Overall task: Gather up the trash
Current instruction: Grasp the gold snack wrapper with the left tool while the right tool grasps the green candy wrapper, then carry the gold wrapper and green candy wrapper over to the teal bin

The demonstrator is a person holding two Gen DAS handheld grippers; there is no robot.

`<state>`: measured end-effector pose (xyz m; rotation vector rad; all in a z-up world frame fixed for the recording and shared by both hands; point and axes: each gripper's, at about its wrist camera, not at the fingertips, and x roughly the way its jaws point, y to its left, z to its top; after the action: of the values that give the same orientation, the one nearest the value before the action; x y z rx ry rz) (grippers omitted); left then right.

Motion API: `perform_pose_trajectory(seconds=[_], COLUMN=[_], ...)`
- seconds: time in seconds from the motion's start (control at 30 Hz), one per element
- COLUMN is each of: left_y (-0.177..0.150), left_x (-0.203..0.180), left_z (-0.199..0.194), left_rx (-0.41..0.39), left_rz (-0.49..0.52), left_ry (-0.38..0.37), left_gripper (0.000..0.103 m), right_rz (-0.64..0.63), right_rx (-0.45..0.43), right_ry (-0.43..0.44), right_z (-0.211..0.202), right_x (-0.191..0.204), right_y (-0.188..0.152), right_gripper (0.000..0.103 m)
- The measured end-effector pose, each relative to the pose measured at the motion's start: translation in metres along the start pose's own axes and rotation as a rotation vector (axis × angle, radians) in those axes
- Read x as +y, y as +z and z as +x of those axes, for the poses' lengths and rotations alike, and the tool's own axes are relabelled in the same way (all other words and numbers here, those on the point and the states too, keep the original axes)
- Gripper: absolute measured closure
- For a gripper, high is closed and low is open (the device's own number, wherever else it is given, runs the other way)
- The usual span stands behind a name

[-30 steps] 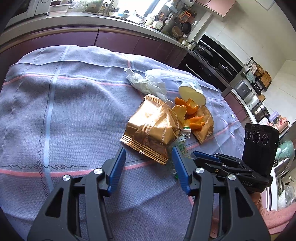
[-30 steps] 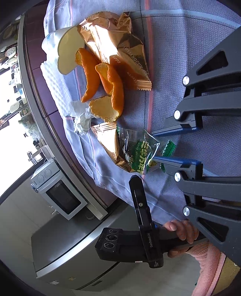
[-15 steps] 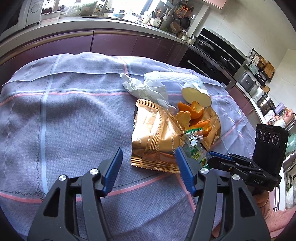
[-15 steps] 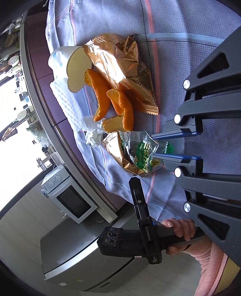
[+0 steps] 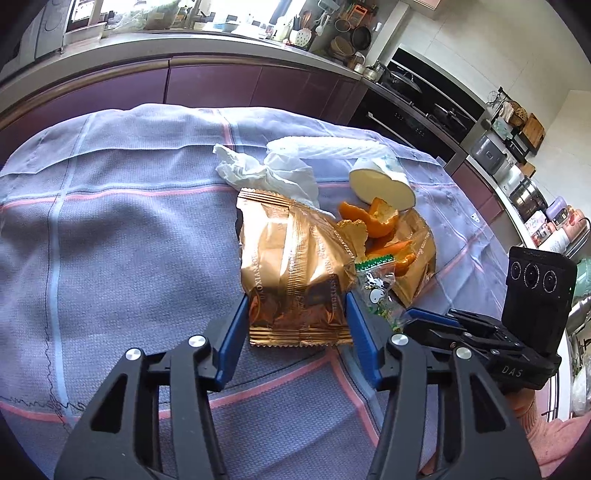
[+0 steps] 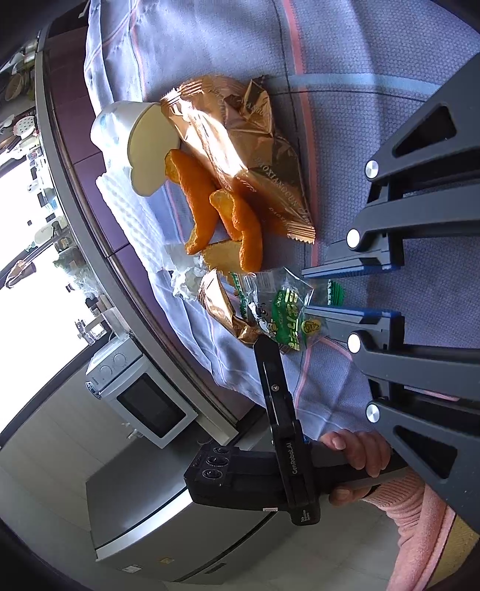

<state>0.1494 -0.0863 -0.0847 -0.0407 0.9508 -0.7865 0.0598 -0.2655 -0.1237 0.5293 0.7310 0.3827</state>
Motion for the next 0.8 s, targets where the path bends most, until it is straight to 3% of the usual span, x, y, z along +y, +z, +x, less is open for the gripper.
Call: perform_pose_trajectory(seconds=[0.27, 0.8], left_y=[-0.004, -0.028], left_x=[-0.006, 0.02], left_z=[-0.03, -0.106], left_rx=[-0.073, -0.19], left_rz=[0.036, 0.01], left_ry=[0.047, 0.134], left_gripper=[0.054, 0.054], right_rz=[0.001, -0.037], right_rx=[-0.01, -0.033], right_ry=[0.021, 0.077], right_z=[-0.003, 0.001], right_x=[0.002, 0.031], right_y=[0.003, 0.012], right_gripper=[0.094, 0.095])
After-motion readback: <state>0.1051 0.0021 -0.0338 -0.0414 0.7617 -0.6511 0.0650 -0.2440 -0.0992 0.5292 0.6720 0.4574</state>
